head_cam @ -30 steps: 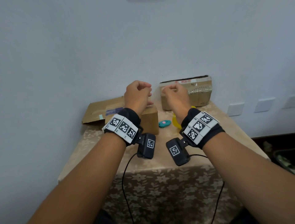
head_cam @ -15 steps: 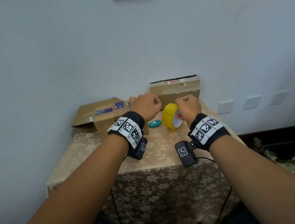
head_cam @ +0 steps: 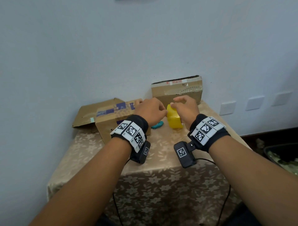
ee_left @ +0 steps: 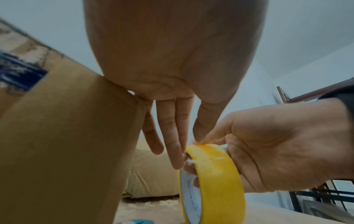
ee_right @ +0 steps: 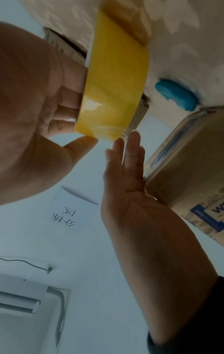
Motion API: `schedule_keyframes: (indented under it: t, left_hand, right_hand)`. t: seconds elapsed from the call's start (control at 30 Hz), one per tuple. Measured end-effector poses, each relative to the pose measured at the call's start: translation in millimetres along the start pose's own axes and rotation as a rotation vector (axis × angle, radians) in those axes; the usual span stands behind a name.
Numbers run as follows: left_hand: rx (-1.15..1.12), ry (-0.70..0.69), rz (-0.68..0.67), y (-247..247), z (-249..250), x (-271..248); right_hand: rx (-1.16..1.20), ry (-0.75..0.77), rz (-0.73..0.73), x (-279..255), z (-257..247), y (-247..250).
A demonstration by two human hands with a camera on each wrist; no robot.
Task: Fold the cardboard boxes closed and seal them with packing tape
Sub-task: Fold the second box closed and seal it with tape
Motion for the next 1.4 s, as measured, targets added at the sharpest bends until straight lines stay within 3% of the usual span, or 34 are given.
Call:
schedule_keyframes:
  t: [0.6, 0.9, 1.2, 1.4]
  left_hand:
    - [-0.228, 0.043, 0.151, 13, -5, 0]
    - [-0.232, 0.011, 0.244, 23, -8, -6]
    - [-0.162, -0.112, 0.355, 29, 2, -13]
    - [-0.083, -0.327, 0.404, 26, 24, -22]
  right_hand:
    - [0.394, -0.022, 0.025, -11, -12, -6]
    - [0.404, -0.011, -0.095, -11, -17, -19]
    - [0.468, -0.040, -0.150, -11, -15, -19]
    - [0.524, -0.150, -0.072, -10, -2, -11]
Point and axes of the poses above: each hand's wrist, its own x-axis towards the middle knuckle, its own y-axis out of the back of the hand, z = x × y, the point moved 8 cm from there along x, towards the middle knuckle, and after that the axes turned 8 degrees about -z, right-handed, at the moved point
